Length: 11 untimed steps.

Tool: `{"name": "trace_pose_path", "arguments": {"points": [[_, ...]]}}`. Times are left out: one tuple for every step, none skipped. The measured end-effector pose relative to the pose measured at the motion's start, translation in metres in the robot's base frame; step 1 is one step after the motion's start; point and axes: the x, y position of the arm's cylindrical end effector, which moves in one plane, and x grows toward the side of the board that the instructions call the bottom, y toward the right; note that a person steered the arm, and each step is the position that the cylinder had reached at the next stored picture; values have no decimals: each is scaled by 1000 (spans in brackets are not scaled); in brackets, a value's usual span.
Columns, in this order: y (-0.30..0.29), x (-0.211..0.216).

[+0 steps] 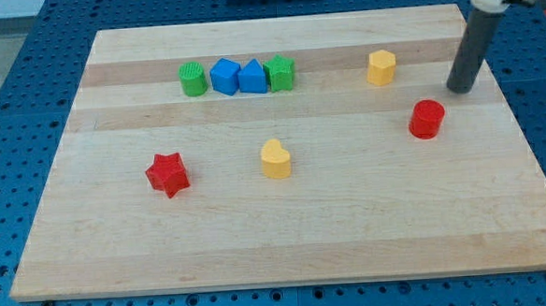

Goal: Push the yellow hexagon red circle to the center right

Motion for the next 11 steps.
{"name": "trace_pose_path", "arguments": {"points": [[3, -48], [-18, -82], [-59, -90], [-108, -55], [-121, 6], [-122, 12], [-113, -4], [-102, 10], [-120, 42], [-127, 43], [-104, 34]]}}
